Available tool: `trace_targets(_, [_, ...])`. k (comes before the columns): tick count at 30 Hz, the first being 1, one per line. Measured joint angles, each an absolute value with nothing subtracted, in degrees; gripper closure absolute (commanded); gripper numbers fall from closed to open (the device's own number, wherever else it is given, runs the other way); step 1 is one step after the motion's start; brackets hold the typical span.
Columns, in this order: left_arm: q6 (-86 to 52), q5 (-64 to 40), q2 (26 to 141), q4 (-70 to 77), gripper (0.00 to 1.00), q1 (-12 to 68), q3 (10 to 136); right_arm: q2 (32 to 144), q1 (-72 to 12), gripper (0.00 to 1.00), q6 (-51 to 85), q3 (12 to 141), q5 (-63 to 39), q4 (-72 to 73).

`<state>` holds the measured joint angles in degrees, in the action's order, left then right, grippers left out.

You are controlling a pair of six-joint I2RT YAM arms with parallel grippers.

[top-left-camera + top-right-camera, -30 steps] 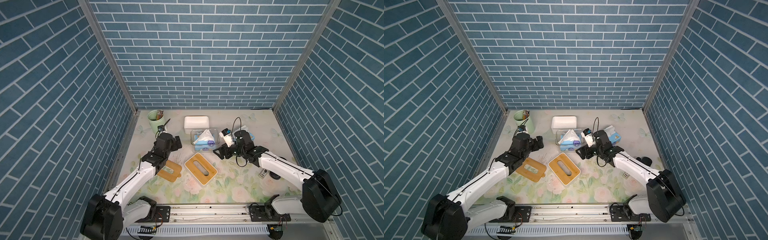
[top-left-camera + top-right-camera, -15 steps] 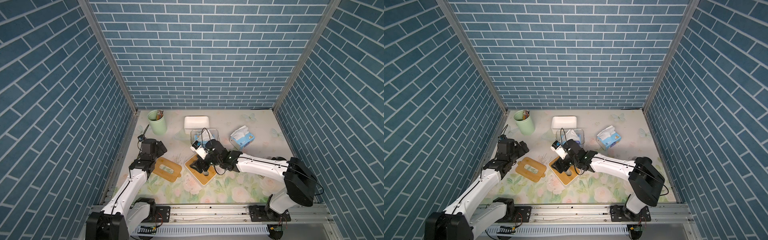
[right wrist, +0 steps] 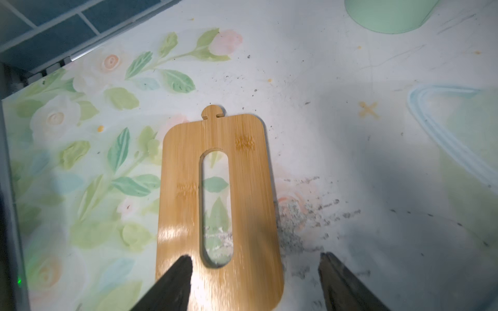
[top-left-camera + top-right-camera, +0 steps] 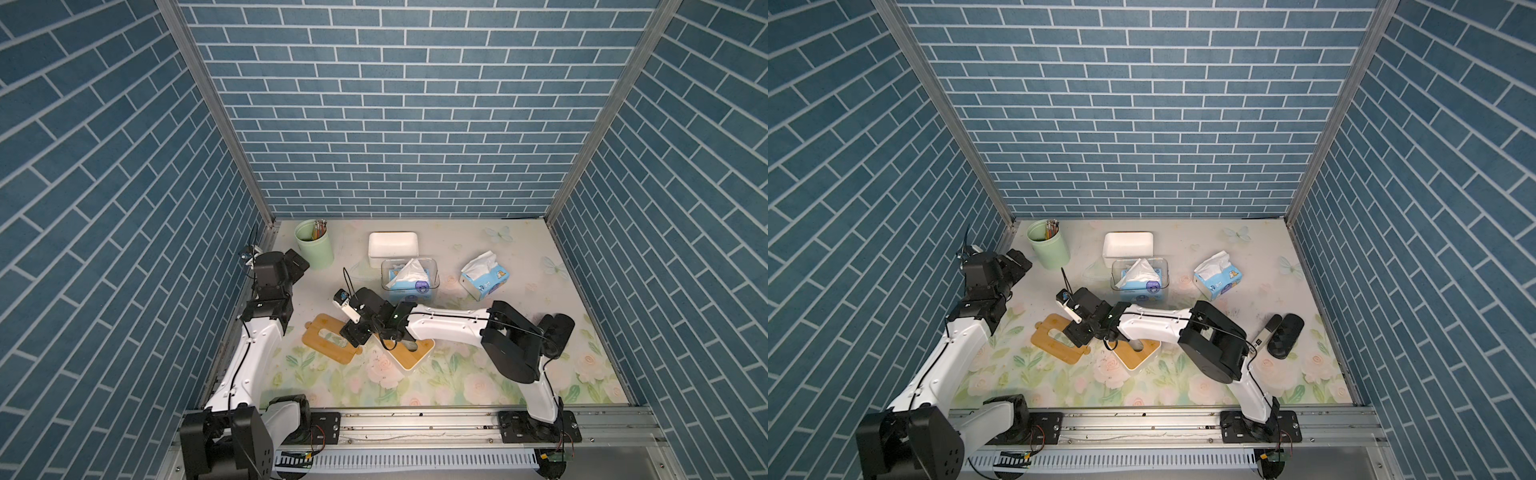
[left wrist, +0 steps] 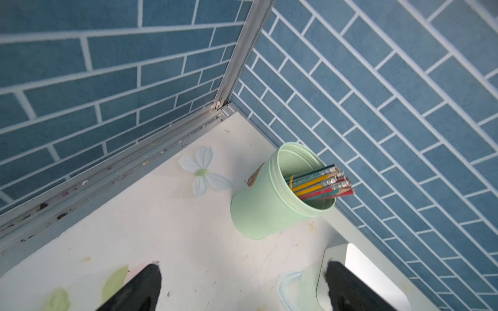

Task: Put the tissue paper into the tissue box
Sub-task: Pick up the box lid from the center of the board.

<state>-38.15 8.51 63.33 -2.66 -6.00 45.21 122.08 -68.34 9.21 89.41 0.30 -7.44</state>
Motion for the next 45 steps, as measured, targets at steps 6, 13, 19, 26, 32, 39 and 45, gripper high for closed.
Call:
trace_targets(6, [-38.85, 7.42, 63.33, -1.67, 0.00, -7.22, 45.21, 129.49, -68.60, 0.22, 8.84, 95.88, 0.58, -11.31])
trace_targets(13, [-39.00, 4.82, 63.33, -0.62, 0.00, -7.25, 45.19, 134.45, -68.66, 0.27, 8.78, 102.63, 0.43, -15.29])
trace_targets(19, [-39.00, 3.49, 63.33, -0.14, 0.00, -7.27, 45.19, 137.14, -68.93, 0.37, 8.64, 108.07, 0.93, -19.55])
trace_targets(26, [-39.00, 3.11, 63.33, -0.12, 0.00, -7.29, 45.19, 139.04, -68.88, 0.54, 8.58, 111.94, 0.95, -22.68])
trace_targets(32, [-39.03, 2.61, 63.33, -0.12, 0.00, -7.55, 45.19, 139.39, -68.93, 0.62, 8.49, 112.79, 0.99, -23.38])
trace_targets(39, [-39.07, 1.56, 63.33, -0.12, 0.00, -7.64, 45.19, 139.33, -68.93, 0.66, 8.51, 112.60, 1.02, -22.81])
trace_targets(45, [-39.29, -0.16, 63.33, -0.12, 0.00, -7.64, 45.19, 138.37, -68.64, 0.66, 8.75, 110.52, 0.16, -20.51])
